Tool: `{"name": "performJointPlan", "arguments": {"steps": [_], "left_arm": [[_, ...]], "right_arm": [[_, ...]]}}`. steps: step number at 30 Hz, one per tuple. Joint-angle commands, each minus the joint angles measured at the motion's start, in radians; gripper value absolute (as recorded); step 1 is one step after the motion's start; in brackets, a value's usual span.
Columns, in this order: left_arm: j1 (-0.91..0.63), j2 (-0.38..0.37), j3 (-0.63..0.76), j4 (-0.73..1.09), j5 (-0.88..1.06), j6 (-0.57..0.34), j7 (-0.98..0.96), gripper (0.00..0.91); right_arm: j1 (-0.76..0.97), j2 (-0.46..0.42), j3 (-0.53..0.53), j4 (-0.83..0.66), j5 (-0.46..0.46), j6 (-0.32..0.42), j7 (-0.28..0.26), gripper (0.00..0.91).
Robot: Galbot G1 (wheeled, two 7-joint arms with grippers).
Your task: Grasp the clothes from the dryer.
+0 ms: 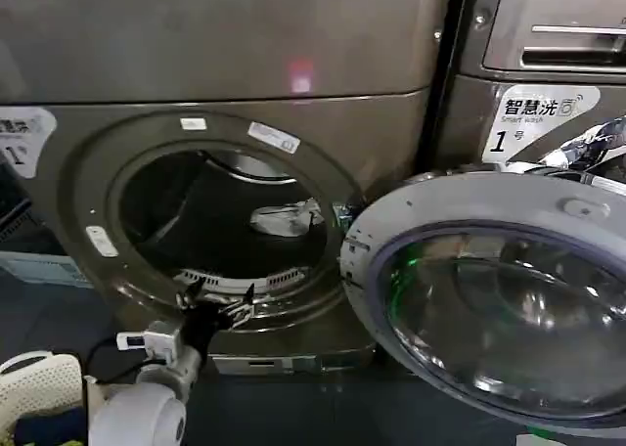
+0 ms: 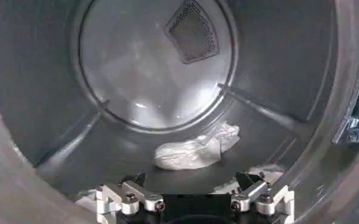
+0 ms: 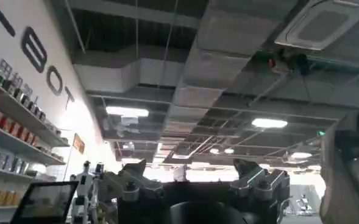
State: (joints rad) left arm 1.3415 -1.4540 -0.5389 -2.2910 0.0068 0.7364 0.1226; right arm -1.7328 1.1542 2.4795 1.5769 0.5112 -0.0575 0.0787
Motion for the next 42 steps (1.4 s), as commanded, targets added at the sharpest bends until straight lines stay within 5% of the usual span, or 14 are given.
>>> {"name": "performJointPlan", "arguments": {"steps": [1, 25, 42], "left_arm": [[-0.001, -0.001, 0.0, 0.0, -0.001, 0.049, -0.001, 0.907], [-0.006, -0.004, -0.004, 0.005, 0.004, 0.049, -0.003, 0.907], [-0.179, -0.037, 0.042, 0.17, 0.037, 0.024, -0.034, 0.907]], "right_arm": [[0.001, 0.0, 0.0, 0.0, -0.001, 0.001, 0.0, 0.907], [0.004, 0.0, -0.005, -0.001, -0.005, 0.013, 0.001, 0.907], [0.008, -0.007, -0.021, 0.011, -0.004, 0.021, -0.004, 0.907]]}}
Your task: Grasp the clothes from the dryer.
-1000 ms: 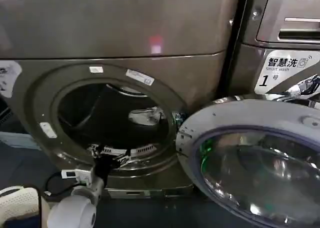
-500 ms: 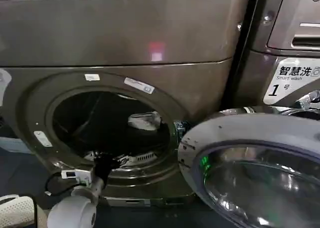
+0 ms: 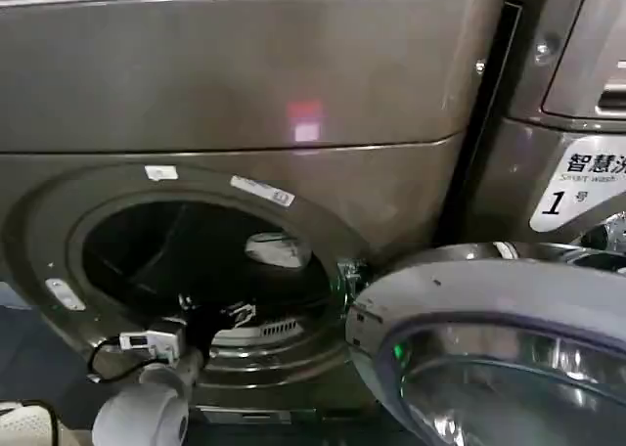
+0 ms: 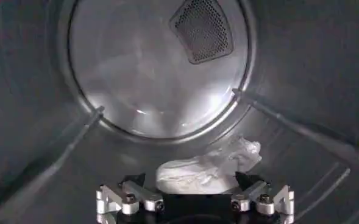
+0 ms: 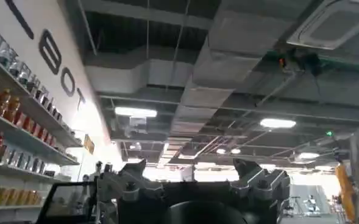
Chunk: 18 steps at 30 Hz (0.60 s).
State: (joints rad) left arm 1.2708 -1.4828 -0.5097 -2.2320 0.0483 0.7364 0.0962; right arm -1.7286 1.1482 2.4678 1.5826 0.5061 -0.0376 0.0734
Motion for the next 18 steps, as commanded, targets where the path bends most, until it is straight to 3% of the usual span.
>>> {"name": "performJointPlan", "arguments": {"steps": [1, 18], "left_arm": [[-0.135, -0.012, 0.009, 0.143, -0.012, 0.019, -0.01, 0.907], [-0.468, -0.042, 0.01, 0.555, -0.036, 0.007, -0.015, 0.907]], "right_arm": [[0.005, -0.001, -0.012, 0.006, 0.001, 0.001, 0.001, 0.907], [0.009, 0.005, -0.03, 0.029, 0.005, 0.0, 0.002, 0.907]]}}
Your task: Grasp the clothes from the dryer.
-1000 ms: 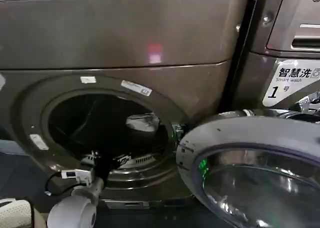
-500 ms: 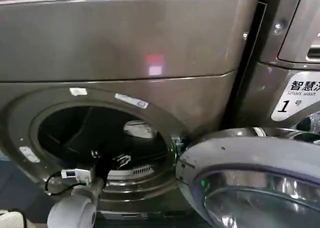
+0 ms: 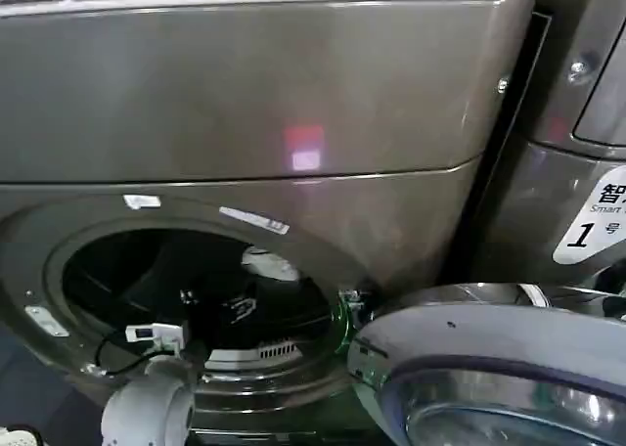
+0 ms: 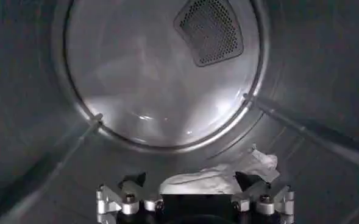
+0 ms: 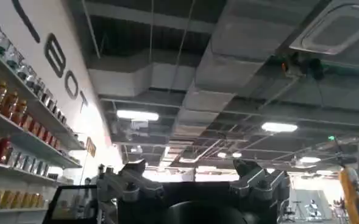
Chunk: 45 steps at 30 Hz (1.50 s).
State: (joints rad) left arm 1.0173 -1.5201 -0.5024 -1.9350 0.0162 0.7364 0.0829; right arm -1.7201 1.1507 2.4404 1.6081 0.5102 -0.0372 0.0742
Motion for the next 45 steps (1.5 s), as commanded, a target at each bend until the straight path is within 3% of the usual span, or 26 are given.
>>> {"name": "performJointPlan", "arguments": {"steps": [1, 9, 12, 21, 23, 24, 29, 31, 33, 36, 41, 45], "left_arm": [[-0.228, -0.004, 0.002, 0.273, -0.004, 0.005, -0.001, 0.907], [-0.354, -0.007, 0.0, 0.52, 0.023, -0.091, -0.007, 0.907], [-0.388, -0.015, -0.004, 0.615, 0.11, -0.18, -0.019, 0.907], [-0.521, -0.036, -0.005, 0.791, 0.139, -0.223, 0.018, 0.907], [-0.535, -0.035, -0.007, 0.796, 0.195, -0.22, 0.089, 0.907], [-0.538, -0.031, -0.004, 0.801, 0.356, -0.239, 0.173, 0.907], [-0.587, -0.018, 0.005, 0.853, 0.855, -0.421, 0.528, 0.907], [-0.606, -0.012, 0.007, 0.871, 0.976, -0.594, 0.608, 0.907], [-0.621, -0.007, 0.011, 0.879, 1.079, -0.698, 0.658, 0.907], [-0.695, -0.012, 0.003, 0.998, 1.243, -0.816, 0.568, 0.907], [-0.761, -0.014, 0.005, 1.062, 1.386, -0.869, 0.616, 0.907], [-0.785, 0.008, 0.044, 1.067, 1.313, -0.874, 0.785, 0.907]], "right_arm": [[0.0, 0.002, -0.003, 0.002, 0.001, 0.0, 0.001, 0.907], [-0.002, 0.003, -0.002, -0.006, 0.001, 0.004, 0.0, 0.907], [-0.006, 0.001, -0.004, -0.005, 0.001, 0.007, 0.0, 0.907], [-0.003, 0.011, -0.018, 0.003, 0.001, 0.01, 0.002, 0.907], [-0.004, 0.014, -0.022, 0.001, 0.0, 0.015, 0.001, 0.907], [-0.004, 0.015, -0.025, -0.001, 0.0, 0.017, 0.001, 0.907], [-0.007, 0.011, -0.039, 0.012, -0.001, 0.019, 0.003, 0.907], [-0.007, 0.015, -0.048, 0.02, -0.002, 0.02, 0.002, 0.907], [-0.009, 0.017, -0.055, 0.022, -0.002, 0.023, 0.003, 0.907], [-0.007, 0.014, -0.065, 0.023, -0.006, 0.025, 0.002, 0.907], [0.007, 0.007, -0.092, 0.026, -0.025, 0.026, 0.003, 0.907], [0.008, 0.003, -0.097, 0.033, -0.028, 0.025, 0.002, 0.907]]}}
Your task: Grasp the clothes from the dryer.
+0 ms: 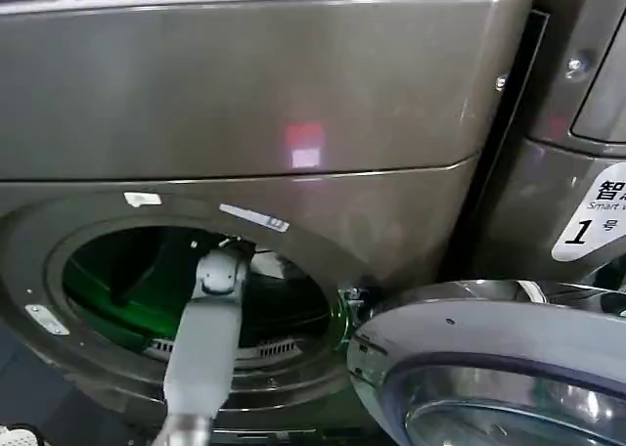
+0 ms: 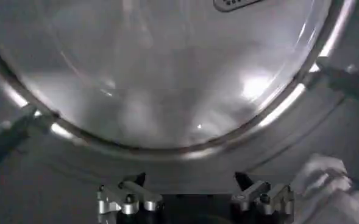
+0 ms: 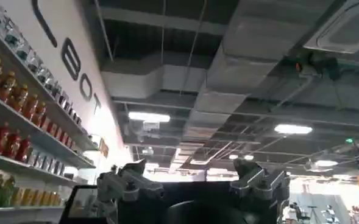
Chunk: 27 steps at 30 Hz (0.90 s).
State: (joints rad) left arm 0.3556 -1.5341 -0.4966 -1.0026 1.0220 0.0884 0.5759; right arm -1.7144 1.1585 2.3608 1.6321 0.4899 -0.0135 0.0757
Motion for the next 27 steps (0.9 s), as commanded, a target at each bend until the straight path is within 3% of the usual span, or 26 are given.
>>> {"name": "performJointPlan", "arguments": {"steps": [1, 4, 9, 17, 27], "left_arm": [[-0.128, 0.024, 0.041, 0.137, 0.286, -0.229, 0.295, 0.907], [-0.146, 0.023, 0.041, 0.137, 0.292, -0.225, 0.406, 0.907], [-0.183, 0.015, 0.024, 0.172, 0.378, -0.35, 0.621, 0.907], [-0.201, 0.027, -0.002, 0.198, 0.204, -0.409, 0.772, 0.907], [-0.189, 0.026, -0.006, 0.216, 0.069, -0.242, 0.763, 0.907]], "right_arm": [[0.002, -0.004, -0.018, 0.008, -0.008, 0.002, 0.001, 0.907], [0.004, 0.005, -0.031, 0.017, -0.013, 0.004, 0.001, 0.907], [0.011, 0.002, -0.036, 0.019, -0.013, 0.004, 0.001, 0.907], [0.02, 0.003, -0.049, 0.015, -0.023, 0.009, 0.002, 0.907], [0.029, 0.005, -0.058, -0.001, -0.036, 0.029, 0.0, 0.907]]}}
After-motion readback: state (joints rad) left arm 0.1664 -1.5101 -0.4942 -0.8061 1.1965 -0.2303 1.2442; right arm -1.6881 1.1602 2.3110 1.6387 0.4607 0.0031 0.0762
